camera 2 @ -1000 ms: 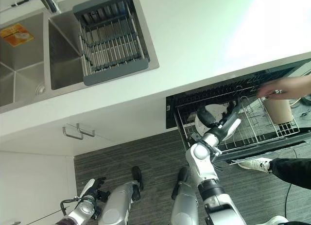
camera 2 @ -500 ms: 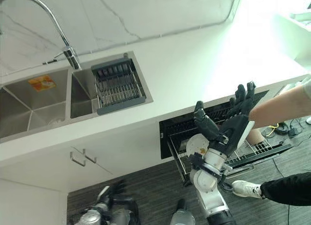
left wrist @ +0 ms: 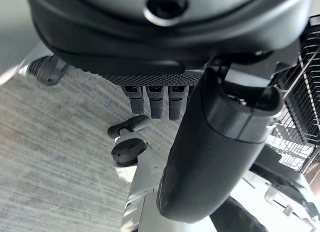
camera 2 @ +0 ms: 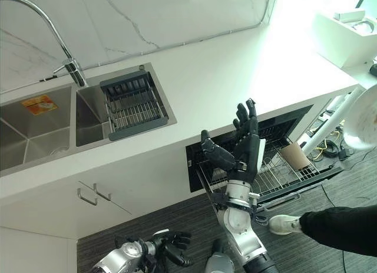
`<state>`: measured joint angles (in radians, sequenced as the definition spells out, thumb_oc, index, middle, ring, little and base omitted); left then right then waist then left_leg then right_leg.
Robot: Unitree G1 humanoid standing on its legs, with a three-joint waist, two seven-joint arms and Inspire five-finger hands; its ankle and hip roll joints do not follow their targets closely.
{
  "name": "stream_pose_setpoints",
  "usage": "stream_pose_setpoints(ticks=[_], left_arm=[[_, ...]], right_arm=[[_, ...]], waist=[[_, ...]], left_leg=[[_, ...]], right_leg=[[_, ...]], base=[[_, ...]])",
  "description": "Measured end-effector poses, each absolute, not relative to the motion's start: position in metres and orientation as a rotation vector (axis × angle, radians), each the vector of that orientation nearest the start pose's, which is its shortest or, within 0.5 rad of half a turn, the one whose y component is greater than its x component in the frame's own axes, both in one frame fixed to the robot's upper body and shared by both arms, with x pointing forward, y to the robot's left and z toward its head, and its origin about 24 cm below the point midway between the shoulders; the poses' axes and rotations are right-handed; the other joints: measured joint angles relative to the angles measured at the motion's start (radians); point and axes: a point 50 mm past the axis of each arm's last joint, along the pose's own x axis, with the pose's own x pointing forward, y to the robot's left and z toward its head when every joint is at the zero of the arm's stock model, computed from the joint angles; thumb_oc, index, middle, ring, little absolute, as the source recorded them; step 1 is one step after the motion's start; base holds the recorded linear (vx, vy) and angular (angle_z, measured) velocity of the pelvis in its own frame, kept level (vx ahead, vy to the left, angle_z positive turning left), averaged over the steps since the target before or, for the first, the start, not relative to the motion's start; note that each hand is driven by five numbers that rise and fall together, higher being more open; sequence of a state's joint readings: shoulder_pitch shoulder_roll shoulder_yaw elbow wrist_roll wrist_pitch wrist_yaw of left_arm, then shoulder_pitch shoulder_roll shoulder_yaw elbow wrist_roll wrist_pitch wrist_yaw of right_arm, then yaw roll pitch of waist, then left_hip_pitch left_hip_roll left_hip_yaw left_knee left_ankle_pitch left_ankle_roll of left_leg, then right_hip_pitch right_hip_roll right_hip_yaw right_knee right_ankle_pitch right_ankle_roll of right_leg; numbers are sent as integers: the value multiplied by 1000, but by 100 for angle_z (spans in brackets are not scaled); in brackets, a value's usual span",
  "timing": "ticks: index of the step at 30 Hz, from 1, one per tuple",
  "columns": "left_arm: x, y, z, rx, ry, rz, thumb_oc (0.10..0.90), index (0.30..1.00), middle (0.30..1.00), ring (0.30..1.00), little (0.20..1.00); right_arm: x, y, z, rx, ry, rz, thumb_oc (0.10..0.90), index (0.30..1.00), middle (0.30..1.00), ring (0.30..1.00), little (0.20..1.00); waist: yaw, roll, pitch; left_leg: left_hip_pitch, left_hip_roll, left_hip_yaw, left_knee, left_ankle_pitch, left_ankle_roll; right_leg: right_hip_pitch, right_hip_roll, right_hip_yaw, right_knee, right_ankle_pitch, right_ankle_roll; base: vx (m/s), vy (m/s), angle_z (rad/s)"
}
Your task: Place the dishes in the dishwasher.
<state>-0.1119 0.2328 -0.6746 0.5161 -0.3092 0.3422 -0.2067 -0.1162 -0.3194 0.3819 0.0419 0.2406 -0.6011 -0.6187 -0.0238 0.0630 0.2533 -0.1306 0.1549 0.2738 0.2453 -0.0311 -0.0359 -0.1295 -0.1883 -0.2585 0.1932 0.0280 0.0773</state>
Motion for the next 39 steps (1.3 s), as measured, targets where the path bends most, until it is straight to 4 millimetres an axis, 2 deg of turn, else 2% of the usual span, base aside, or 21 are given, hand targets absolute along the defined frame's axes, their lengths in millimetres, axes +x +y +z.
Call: stream_pose_setpoints(ticks=[3, 7, 11, 13, 15, 17, 18, 21, 30, 36, 39], left_arm=[[183, 83, -96, 150, 902, -706, 800, 900, 900, 900, 900], [191, 75, -87, 151, 854, -730, 800, 900, 900, 900, 900], [184, 74, -89, -54, 901, -654, 800, 900, 900, 900, 900], [173, 80, -97, -143, 944, -559, 800, 900, 900, 900, 900], [160, 96, -112, -201, 1005, -400, 800, 900, 900, 900, 900], [161, 109, -116, -217, 983, -287, 800, 900, 900, 900, 900], [163, 124, -120, -205, 964, -188, 800, 900, 900, 900, 900], [160, 138, -127, -159, 935, -87, 800, 900, 900, 900, 900], [157, 145, -139, 31, 912, -4, 800, 900, 900, 900, 900], [150, 159, -146, 107, 948, 31, 800, 900, 900, 900, 900], [143, 173, -149, 127, 985, 68, 800, 900, 900, 900, 900]], right_arm=[[253, -143, 103, 184, -555, -190, 800, 900, 900, 900, 900], [256, -138, 104, 177, -545, -180, 800, 900, 900, 900, 900], [255, -141, 99, 158, -519, -189, 800, 900, 900, 900, 900], [253, -147, 96, 129, -509, -197, 800, 900, 900, 900, 900], [248, -156, 89, 103, -487, -226, 800, 900, 900, 900, 900], [246, -162, 86, 99, -476, -264, 800, 900, 900, 900, 900], [242, -168, 82, 94, -461, -290, 800, 900, 900, 900, 900], [241, -168, 81, 92, -454, -295, 800, 900, 900, 900, 900], [241, -169, 82, 67, -469, -290, 800, 900, 900, 900, 900], [240, -171, 85, 24, -502, -253, 800, 900, 900, 900, 900], [240, -171, 85, 13, -499, -226, 800, 900, 900, 900, 900]], waist=[[2, 4, 1], [4, 31, 4], [4, 42, 6], [4, 46, 8], [11, 47, 9], [15, 48, 10], [28, 48, 10], [32, 48, 10], [31, 42, 12], [30, 41, 10], [32, 40, 10]], left_leg=[[-5, -1, -5, 0, -1, -1], [-6, -2, -11, -1, -1, -1], [-5, -1, -14, -5, -1, -1], [-1, -1, -15, -9, -1, -2], [15, -2, -16, -20, 1, -4], [10, -2, -26, -25, 6, -8], [11, 0, -34, -26, 8, -11], [12, 1, -40, -28, 9, -13], [29, 1, -53, -28, 7, -18], [36, 0, -54, -25, 4, -21], [42, 0, -56, -24, 5, -23]], right_leg=[[0, 0, -5, 0, -1, -1], [4, -4, -20, 0, -3, -1], [6, -2, -25, 0, -6, -2], [9, -2, -27, 0, -10, -3], [19, -1, -29, 2, -17, -2], [19, -2, -40, 6, -22, -4], [20, 0, -47, 13, -30, -7], [20, -1, -53, 27, -40, -8], [37, -3, -56, 42, -58, -8], [37, -6, -55, 62, -69, -8], [42, -7, -55, 69, -75, -8]], base=[[20, 19, 6], [30, 19, 5], [28, 11, 2], [15, 3, 1], [2, -14, 4], [15, -32, 13], [26, -33, 14], [27, -25, 8], [39, 6, 4], [41, 11, 0], [0, 0, 0]])
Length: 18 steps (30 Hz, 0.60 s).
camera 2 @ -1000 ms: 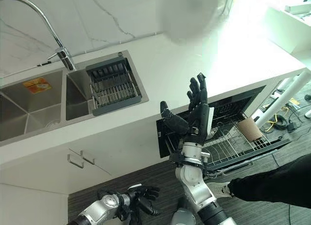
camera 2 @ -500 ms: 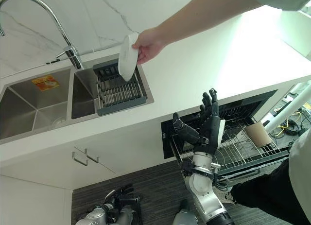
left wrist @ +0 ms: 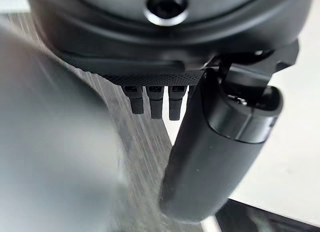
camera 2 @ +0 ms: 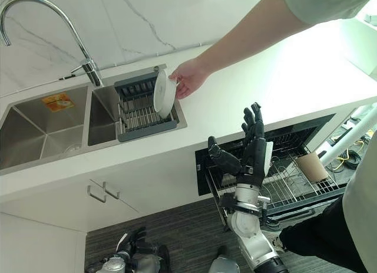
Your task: Place the dishes in the dishwasher.
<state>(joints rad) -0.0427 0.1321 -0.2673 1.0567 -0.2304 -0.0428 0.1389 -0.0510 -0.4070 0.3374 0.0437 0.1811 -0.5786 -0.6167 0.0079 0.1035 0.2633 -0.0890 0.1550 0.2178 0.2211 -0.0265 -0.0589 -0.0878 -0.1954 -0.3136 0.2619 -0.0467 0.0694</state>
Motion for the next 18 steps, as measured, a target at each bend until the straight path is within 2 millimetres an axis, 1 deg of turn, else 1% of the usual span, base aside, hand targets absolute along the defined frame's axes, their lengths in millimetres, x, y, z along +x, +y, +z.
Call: stream_pose_setpoints(ticks=[2, 4, 6, 9, 14, 15, 16, 18], left_arm=[[140, 182, -150, 120, 1010, 82, 800, 900, 900, 900, 900], [138, 185, -152, 96, 1026, 62, 800, 900, 900, 900, 900], [134, 187, -154, 57, 1055, 50, 800, 900, 900, 900, 900], [131, 189, -155, -6, 1074, 58, 800, 900, 900, 900, 900], [128, 193, -156, -1, 1093, 58, 800, 900, 900, 900, 900], [125, 198, -156, 4, 1108, 57, 800, 900, 900, 900, 900], [119, 202, -157, 6, 1119, 68, 800, 900, 900, 900, 900], [119, 203, -157, -3, 1117, 75, 800, 900, 900, 900, 900]], right_arm=[[241, -170, 85, 17, -490, -183, 800, 900, 900, 900, 900], [241, -170, 84, 25, -481, -164, 800, 900, 900, 900, 900], [242, -169, 83, 36, -462, -140, 800, 900, 900, 900, 900], [243, -169, 82, 38, -445, -125, 800, 900, 900, 900, 900], [245, -169, 80, 40, -423, -115, 800, 900, 900, 900, 900], [248, -171, 82, 36, -418, -124, 800, 900, 900, 900, 900], [251, -172, 84, 33, -418, -128, 800, 900, 900, 900, 900], [256, -174, 87, 52, -400, -120, 800, 900, 900, 900, 900]], waist=[[0, -4, -2], [1, -7, -8], [5, -15, -27], [23, -22, -40], [35, -22, -64], [49, -23, -66], [54, -24, -67], [68, -30, -72]], left_leg=[[2, 1, -1, 2, -1, 0], [1, 1, -2, 2, -1, 0], [1, 1, -3, 3, -2, 0], [-7, 0, -6, 11, -4, 0], [-31, -2, -30, 31, -5, 2], [-32, -2, -30, 34, -5, 2], [-32, -2, -31, 35, -5, 2], [-34, -2, -33, 36, -5, 2]], right_leg=[[1, 0, 0, 4, -2, -1], [1, -1, 0, 6, -3, -1], [1, -1, -1, 9, -4, -1], [1, -3, -4, 18, -8, -2], [1, -10, -27, 25, -12, -2], [1, -10, -27, 27, -12, -2], [3, -11, -29, 28, -12, -2], [4, -12, -34, 29, -12, -2]], base=[[0, 0, 0], [0, 0, 0], [0, 0, 0], [8, -7, 6], [22, 0, 13], [38, -3, 5], [40, -12, 7], [42, -9, 8]])
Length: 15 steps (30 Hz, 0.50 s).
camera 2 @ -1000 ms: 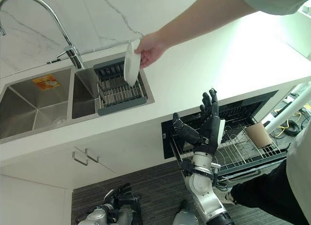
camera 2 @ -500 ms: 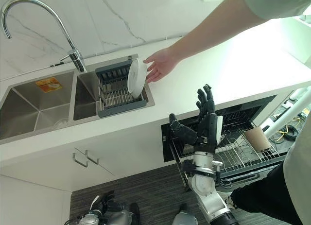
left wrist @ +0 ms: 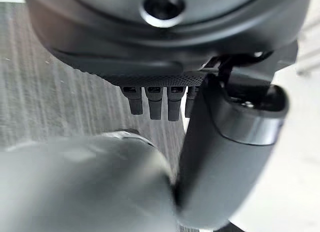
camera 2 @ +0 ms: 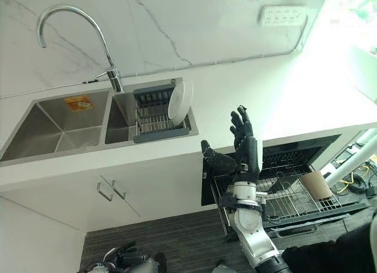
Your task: Place the dishes in the dishwasher.
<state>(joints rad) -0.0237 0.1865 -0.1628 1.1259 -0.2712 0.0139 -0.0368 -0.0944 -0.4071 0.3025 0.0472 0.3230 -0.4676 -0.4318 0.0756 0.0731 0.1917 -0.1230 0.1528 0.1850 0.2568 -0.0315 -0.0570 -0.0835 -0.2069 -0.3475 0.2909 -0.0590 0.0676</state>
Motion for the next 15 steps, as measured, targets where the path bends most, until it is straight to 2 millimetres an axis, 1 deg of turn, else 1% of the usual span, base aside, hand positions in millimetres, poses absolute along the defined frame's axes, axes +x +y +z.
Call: stream_pose_setpoints(ticks=[1, 4, 6, 9, 10, 13, 15], left_arm=[[119, 204, -157, -2, 1119, 78, 800, 900, 900, 900, 900], [117, 207, -157, -2, 1127, 95, 800, 900, 900, 900, 900], [118, 207, -157, 1, 1125, 98, 800, 900, 900, 900, 900], [119, 206, -157, 2, 1123, 97, 800, 900, 900, 900, 900], [119, 206, -157, 2, 1123, 97, 800, 900, 900, 900, 900], [121, 205, -156, 2, 1117, 93, 800, 900, 900, 900, 900], [122, 205, -156, 2, 1115, 91, 800, 900, 900, 900, 900]], right_arm=[[261, -175, 86, 69, -371, -110, 800, 900, 900, 900, 900], [268, -175, 82, 65, -327, -94, 800, 900, 900, 900, 900], [275, -173, 89, 69, -332, -88, 800, 900, 900, 900, 900], [290, -173, 99, 68, -345, -109, 800, 900, 900, 900, 900], [296, -175, 102, 72, -345, -130, 800, 900, 900, 900, 900], [306, -186, 110, 87, -347, -209, 800, 900, 900, 900, 900], [309, -190, 112, 100, -344, -236, 800, 900, 900, 900, 900]], waist=[[9, -8, -10], [18, -23, -22], [35, -24, -23], [40, -24, -23], [42, -24, -23], [59, -25, -22], [64, -25, -22]], left_leg=[[0, 0, -5, 1, 0, 0], [-2, -2, -20, 2, 0, 0], [-3, -3, -24, 4, 0, 0], [-8, -12, -36, 6, 0, 0], [-10, -13, -41, 7, 0, 0], [-16, -20, -50, 9, -1, 2], [-16, -21, -51, 10, -2, 3]], right_leg=[[2, 0, -4, 0, -2, 0], [11, -6, -16, 3, -9, 1], [15, -5, -20, 3, -11, 1], [18, -5, -30, 4, -14, 2], [20, -6, -35, 4, -15, 3], [23, -12, -45, 5, -17, 6], [23, -13, -46, 5, -18, 7]], base=[[62, 2, 9], [59, -3, 14], [44, -1, 9], [50, 5, 11], [44, 1, 18], [45, 1, 11], [44, 11, 5]])
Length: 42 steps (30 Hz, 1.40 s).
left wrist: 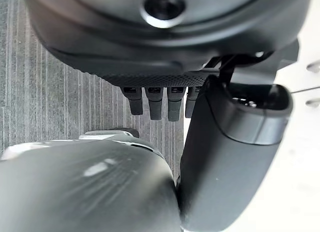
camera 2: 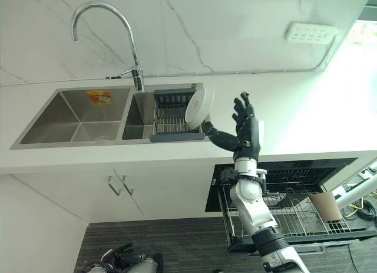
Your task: Place the dishes in the dishwasher.
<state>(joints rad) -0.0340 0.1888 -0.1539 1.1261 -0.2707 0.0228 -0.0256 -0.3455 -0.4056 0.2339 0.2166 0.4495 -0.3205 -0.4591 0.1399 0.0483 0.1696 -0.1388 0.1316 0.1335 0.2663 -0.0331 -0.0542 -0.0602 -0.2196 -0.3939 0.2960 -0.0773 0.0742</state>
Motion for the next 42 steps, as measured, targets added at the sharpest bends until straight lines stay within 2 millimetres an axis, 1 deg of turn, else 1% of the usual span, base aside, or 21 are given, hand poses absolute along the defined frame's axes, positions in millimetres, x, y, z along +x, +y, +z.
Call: stream_pose_setpoints(ticks=[1, 4, 6, 8, 10, 12, 14, 17, 19, 21, 22, 26, 29, 32, 34, 36, 37, 40, 42], left_arm=[[123, 205, -156, 2, 1114, 90, 800, 900, 900, 900, 900], [123, 204, -156, 10, 1113, 82, 800, 900, 900, 900, 900], [125, 203, -156, 23, 1111, 69, 800, 900, 900, 900, 900], [128, 202, -155, 30, 1104, 60, 800, 900, 900, 900, 900], [133, 201, -153, 32, 1088, 51, 800, 900, 900, 900, 900], [137, 199, -152, 34, 1074, 42, 800, 900, 900, 900, 900], [138, 198, -151, 41, 1068, 40, 800, 900, 900, 900, 900], [141, 196, -150, 57, 1047, 34, 800, 900, 900, 900, 900], [147, 194, -148, 63, 1022, 19, 800, 900, 900, 900, 900], [150, 193, -146, 67, 1004, 10, 800, 900, 900, 900, 900], [151, 192, -146, 69, 997, 7, 800, 900, 900, 900, 900], [155, 191, -145, 77, 988, -5, 800, 900, 900, 900, 900], [159, 191, -143, 73, 975, -4, 800, 900, 900, 900, 900], [160, 190, -143, 72, 974, -6, 800, 900, 900, 900, 900], [160, 190, -143, 72, 973, -7, 800, 900, 900, 900, 900], [161, 190, -142, 72, 971, -8, 800, 900, 900, 900, 900], [162, 190, -142, 73, 969, -9, 800, 900, 900, 900, 900], [168, 187, -139, 68, 943, -19, 800, 900, 900, 900, 900], [171, 186, -138, 66, 937, -22, 800, 900, 900, 900, 900]], right_arm=[[313, -195, 116, 106, -347, -275, 800, 900, 900, 900, 900], [318, -202, 119, 150, -338, -343, 800, 900, 900, 900, 900], [323, -214, 120, 181, -324, -411, 800, 900, 900, 900, 900], [326, -225, 125, 223, -327, -465, 800, 900, 900, 900, 900], [330, -234, 133, 240, -338, -484, 800, 900, 900, 900, 900], [333, -238, 140, 324, -332, -464, 800, 900, 900, 900, 900], [338, -239, 141, 422, -303, -433, 800, 900, 900, 900, 900], [344, -239, 136, 486, -240, -402, 800, 900, 900, 900, 900], [348, -237, 139, 520, -219, -371, 800, 900, 900, 900, 900], [357, -238, 140, 543, -181, -369, 800, 900, 900, 900, 900], [361, -238, 141, 548, -170, -370, 800, 900, 900, 900, 900], [365, -237, 149, 563, -179, -337, 800, 900, 900, 900, 900], [371, -230, 164, 565, -197, -287, 800, 900, 900, 900, 900], [372, -229, 163, 563, -184, -283, 800, 900, 900, 900, 900], [374, -231, 158, 579, -161, -284, 800, 900, 900, 900, 900], [374, -232, 159, 578, -164, -284, 800, 900, 900, 900, 900], [375, -232, 162, 577, -169, -283, 800, 900, 900, 900, 900], [379, -230, 180, 576, -214, -262, 800, 900, 900, 900, 900], [381, -227, 187, 578, -231, -251, 800, 900, 900, 900, 900]], waist=[[2, 0, 1], [2, 2, 2], [3, 5, 4], [4, 11, 16], [4, 21, 39], [4, 31, 56], [4, 34, 61], [12, 35, 70], [24, 42, 92], [35, 46, 103], [38, 45, 104], [56, 44, 107], [60, 47, 130], [61, 47, 130], [62, 47, 131], [62, 50, 132], [59, 53, 134], [59, 73, 169], [60, 78, 174]], left_leg=[[0, -3, -3, 0, -1, 1], [1, -7, -5, 0, -4, 4], [2, -11, -6, 0, -7, 7], [3, -14, -7, 0, -7, 7], [4, -14, -8, 3, -7, 6], [2, -13, -12, 9, -7, 4], [2, -13, -13, 9, -6, 6], [1, -14, -17, 9, -8, 4], [1, -14, -19, 10, -8, 4], [0, -15, -22, 10, -8, 4], [-3, -16, -27, 9, -8, 4], [0, -20, -33, 8, -9, 3], [0, -22, -40, 8, -9, 3], [-1, -26, -44, 7, -9, 3], [-2, -27, -45, 7, -10, 3], [-7, -27, -50, 8, -9, 3], [-15, -28, -57, 9, -9, 3], [-19, -28, -61, 10, -8, 4], [-28, -30, -61, 9, -7, 4]], right_leg=[[1, -2, -2, 0, -2, 0], [3, -5, -4, 0, -5, 3], [9, -9, -6, -2, -7, 6], [10, -10, -6, -4, -8, 7], [10, -9, -6, -4, -8, 7], [12, -7, -6, -5, -8, 8], [12, -6, -7, -5, -10, 10], [14, -6, -12, -5, -9, 8], [14, -5, -14, -4, -9, 8], [16, -4, -17, -2, -9, 8], [17, -5, -22, -4, -9, 9], [28, -5, -29, -12, -11, 10], [34, -6, -35, -14, -11, 10], [36, -9, -40, -14, -14, 13], [36, -10, -42, -14, -14, 14], [36, -11, -49, -15, -15, 14], [35, -11, -56, -14, -16, 14], [30, -12, -57, -7, -20, 8], [15, -17, -57, 2, -25, 8]], base=[[63, 26, 5], [67, 29, 4], [45, 23, 5], [42, 17, 3], [47, 12, 1], [38, 7, 1], [0, 0, 0], [-2, -2, 2], [0, 0, 0], [22, -1, 6], [32, 3, 12], [19, 3, 6], [12, 7, 6], [29, 5, 6], [0, 0, 0], [-11, 2, 8], [-16, 9, 12], [-27, 20, 5], [0, 0, 0]])
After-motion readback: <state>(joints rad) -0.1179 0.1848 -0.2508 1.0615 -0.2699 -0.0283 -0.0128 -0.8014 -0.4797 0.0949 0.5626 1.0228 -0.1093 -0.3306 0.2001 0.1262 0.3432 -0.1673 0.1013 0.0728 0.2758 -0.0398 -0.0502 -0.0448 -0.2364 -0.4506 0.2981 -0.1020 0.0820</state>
